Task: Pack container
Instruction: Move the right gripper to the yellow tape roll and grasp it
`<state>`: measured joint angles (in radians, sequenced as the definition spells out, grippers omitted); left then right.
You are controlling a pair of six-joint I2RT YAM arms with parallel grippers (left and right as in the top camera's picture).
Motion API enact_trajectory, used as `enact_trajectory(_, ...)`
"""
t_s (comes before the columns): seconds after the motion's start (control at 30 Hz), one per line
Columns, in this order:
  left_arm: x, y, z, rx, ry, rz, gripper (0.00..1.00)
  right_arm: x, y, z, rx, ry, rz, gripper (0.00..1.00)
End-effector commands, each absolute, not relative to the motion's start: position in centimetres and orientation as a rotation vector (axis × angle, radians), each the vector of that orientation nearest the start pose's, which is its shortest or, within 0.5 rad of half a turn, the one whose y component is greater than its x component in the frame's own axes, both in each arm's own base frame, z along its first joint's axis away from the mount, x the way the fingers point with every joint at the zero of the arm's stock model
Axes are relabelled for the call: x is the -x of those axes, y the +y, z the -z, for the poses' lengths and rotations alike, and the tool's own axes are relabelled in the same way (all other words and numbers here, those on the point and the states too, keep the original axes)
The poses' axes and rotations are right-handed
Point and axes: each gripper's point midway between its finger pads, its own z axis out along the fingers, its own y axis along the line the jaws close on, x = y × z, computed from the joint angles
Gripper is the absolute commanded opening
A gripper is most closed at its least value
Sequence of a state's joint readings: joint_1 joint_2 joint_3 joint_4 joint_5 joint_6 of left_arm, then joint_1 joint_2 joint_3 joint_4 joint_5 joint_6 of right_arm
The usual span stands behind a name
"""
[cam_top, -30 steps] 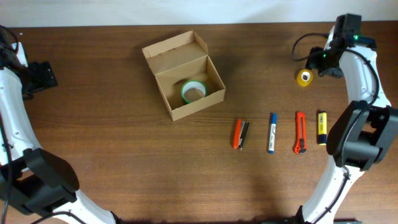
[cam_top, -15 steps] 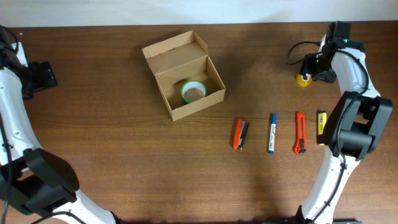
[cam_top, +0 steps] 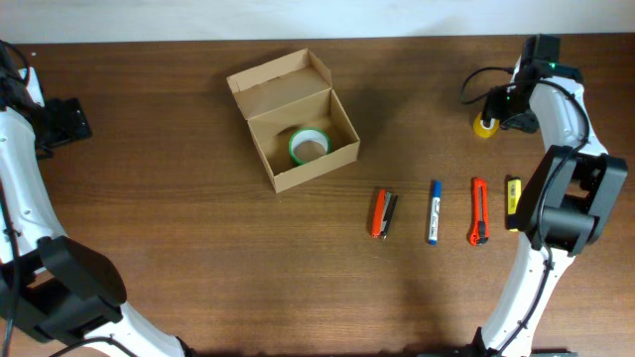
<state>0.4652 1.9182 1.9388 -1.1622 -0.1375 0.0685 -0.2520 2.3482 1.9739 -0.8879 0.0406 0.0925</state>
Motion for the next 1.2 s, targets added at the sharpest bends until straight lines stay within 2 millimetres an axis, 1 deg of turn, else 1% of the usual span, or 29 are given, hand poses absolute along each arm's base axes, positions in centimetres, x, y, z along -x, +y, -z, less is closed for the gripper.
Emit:
enact_trajectory(0.0,-39.5,22.3,-20.4,0.553,2.691,-0.33,1.0,-50.8,-15.6,-3.1,-0.527,2.794,0.132,0.66)
enact_trajectory(0.13,-39.5,22.3,-20.4,0.553,2.691,-0.33,1.0,-50.5,-15.9,-2.8,-0.539,2.805,0.131,0.65)
enact_trajectory(0.2,-39.5,22.3,-20.4,0.553,2.691,-0.33,1.0,-50.2,-15.7,-2.2,-0.541,2.827,0.124,0.65)
enact_trajectory(0.33,-39.5,22.3,-20.4,0.554,2.691,-0.33,1.0,-49.7,-15.1,-0.2,-0.539,2.878,0.109,0.64)
enact_trajectory(0.4,-39.5,22.3,-20.4,0.553,2.69,-0.331,1.0,-49.6,-14.9,0.4,-0.536,2.891,0.105,0.64)
enact_trajectory(0.57,-39.5,22.3,-20.4,0.553,2.691,-0.33,1.0,-49.5,-14.9,1.0,-0.538,2.902,0.103,0.64)
enact_trajectory(0.8,-39.5,22.3,-20.4,0.553,2.691,-0.33,1.0,-49.6,-14.6,1.0,-0.535,2.898,0.081,0.62)
enact_trajectory(0.83,-39.5,22.3,-20.4,0.553,2.69,-0.331,1.0,-49.6,-14.6,1.0,-0.535,2.899,0.081,0.58)
enact_trajectory(0.93,-39.5,22.3,-20.4,0.553,2.691,-0.33,1.0,-49.6,-14.6,1.0,-0.535,2.899,0.081,0.24)
enact_trajectory(0.97,-39.5,22.3,-20.4,0.553,2.691,-0.33,1.0,-49.6,-14.6,1.0,-0.537,2.899,0.081,0.19)
enact_trajectory(1.0,-39.5,22.3,-20.4,0.553,2.691,-0.33,1.0,-49.6,-14.6,1.0,-0.541,2.898,0.08,0.19)
enact_trajectory(1.1,-39.5,22.3,-20.4,0.554,2.69,-0.33,1.0,-49.5,-14.6,1.1,-0.547,2.9,0.079,0.09)
enact_trajectory(1.13,-39.5,22.3,-20.4,0.553,2.691,-0.33,1.0,-49.5,-14.6,1.1,-0.548,2.901,0.079,0.04)
enact_trajectory(1.17,-39.5,22.3,-20.4,0.553,2.691,-0.33,1.0,-49.5,-14.5,1.1,-0.548,2.902,0.076,0.04)
